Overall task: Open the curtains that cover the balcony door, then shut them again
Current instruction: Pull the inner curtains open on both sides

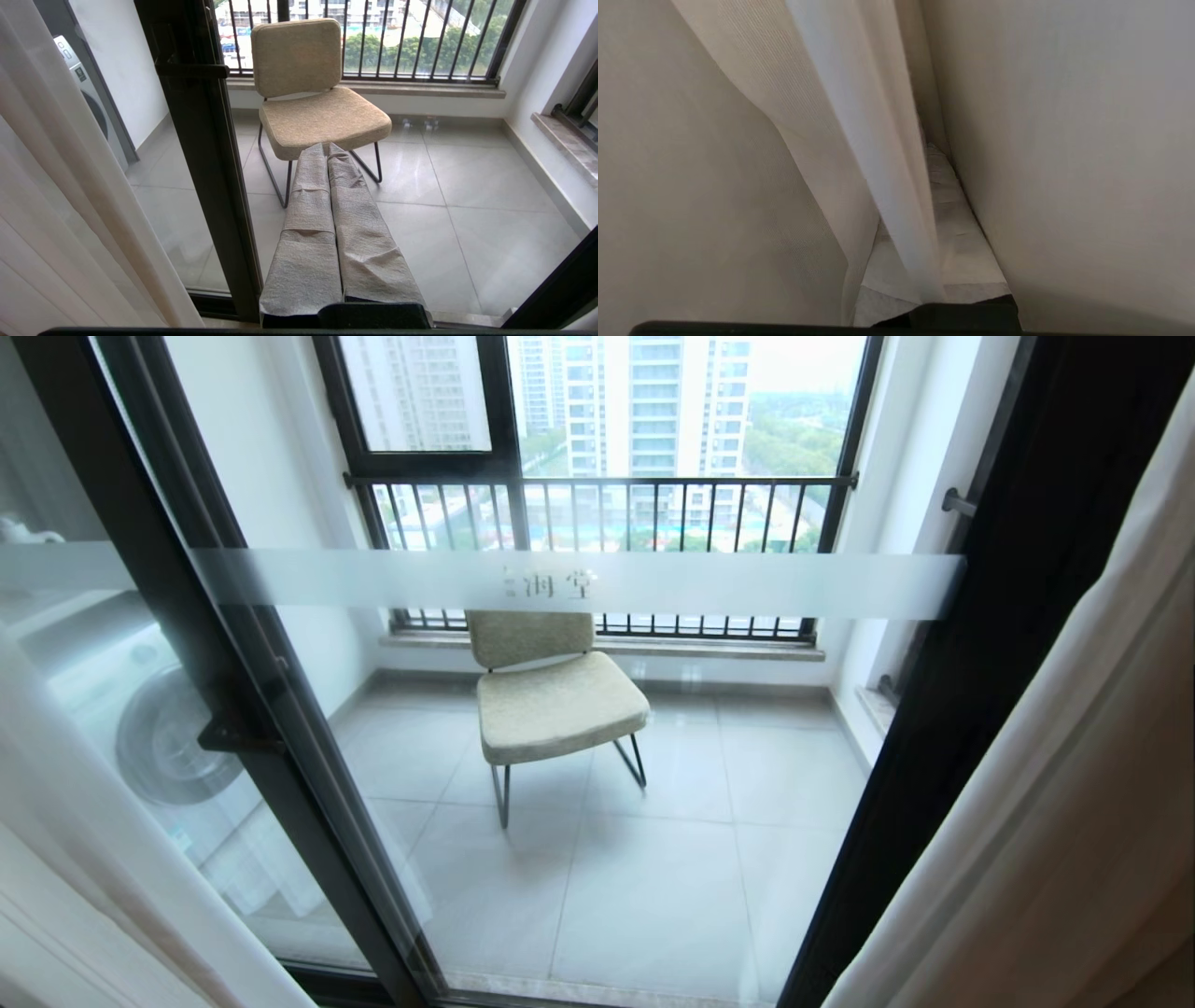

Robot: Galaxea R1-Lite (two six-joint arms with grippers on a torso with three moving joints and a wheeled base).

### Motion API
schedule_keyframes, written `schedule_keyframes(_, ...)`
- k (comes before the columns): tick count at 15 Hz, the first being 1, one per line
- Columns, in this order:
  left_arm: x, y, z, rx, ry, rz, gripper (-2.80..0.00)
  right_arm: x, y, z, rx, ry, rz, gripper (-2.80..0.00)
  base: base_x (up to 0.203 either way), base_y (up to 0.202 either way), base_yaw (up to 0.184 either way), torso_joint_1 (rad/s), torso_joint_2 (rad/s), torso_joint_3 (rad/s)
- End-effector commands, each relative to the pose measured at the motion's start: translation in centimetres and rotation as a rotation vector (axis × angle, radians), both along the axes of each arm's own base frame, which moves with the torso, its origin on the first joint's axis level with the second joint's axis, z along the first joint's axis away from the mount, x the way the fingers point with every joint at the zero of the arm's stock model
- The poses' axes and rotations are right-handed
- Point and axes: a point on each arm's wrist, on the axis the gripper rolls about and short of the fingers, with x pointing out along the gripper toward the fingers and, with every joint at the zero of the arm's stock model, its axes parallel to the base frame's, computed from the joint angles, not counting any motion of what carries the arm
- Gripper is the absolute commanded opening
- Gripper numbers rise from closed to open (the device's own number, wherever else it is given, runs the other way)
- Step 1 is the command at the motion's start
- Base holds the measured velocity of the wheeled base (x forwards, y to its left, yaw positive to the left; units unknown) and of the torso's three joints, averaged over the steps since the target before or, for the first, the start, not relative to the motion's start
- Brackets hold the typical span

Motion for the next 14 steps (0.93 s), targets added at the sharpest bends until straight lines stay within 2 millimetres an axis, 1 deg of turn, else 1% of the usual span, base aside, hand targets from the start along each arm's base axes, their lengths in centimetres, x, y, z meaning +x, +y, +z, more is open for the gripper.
schedule_keyframes(1, 0.0, 0.0, 0.0, 0.000, -0.001, 0.001, -2.80, 0.7, -1.6, -0.3, 0.017, 0.010, -0.041, -2.80, 0.000, 0.000, 0.000, 0.000, 0.00, 0.000)
schedule_keyframes(5, 0.0, 0.0, 0.0, 0.000, -0.001, 0.001, -2.80, 1.0, -4.7, -0.4, 0.038, 0.002, -0.121, -2.80, 0.000, 0.000, 0.000, 0.000, 0.00, 0.000)
schedule_keyframes(8, 0.0, 0.0, 0.0, 0.000, -0.001, 0.001, -2.80, 0.6, -7.7, -0.7, 0.047, 0.006, -0.180, -2.80, 0.000, 0.000, 0.000, 0.000, 0.00, 0.000)
schedule_keyframes(11, 0.0, 0.0, 0.0, 0.000, -0.001, 0.001, -2.80, 0.2, -10.8, -1.3, 0.031, -0.008, -0.223, -2.80, 0.000, 0.000, 0.000, 0.000, 0.00, 0.000)
schedule_keyframes(14, 0.0, 0.0, 0.0, 0.000, -0.001, 0.001, -2.80, 0.0, -13.3, -2.1, 0.031, -0.004, -0.269, -2.80, 0.000, 0.000, 0.000, 0.000, 0.00, 0.000)
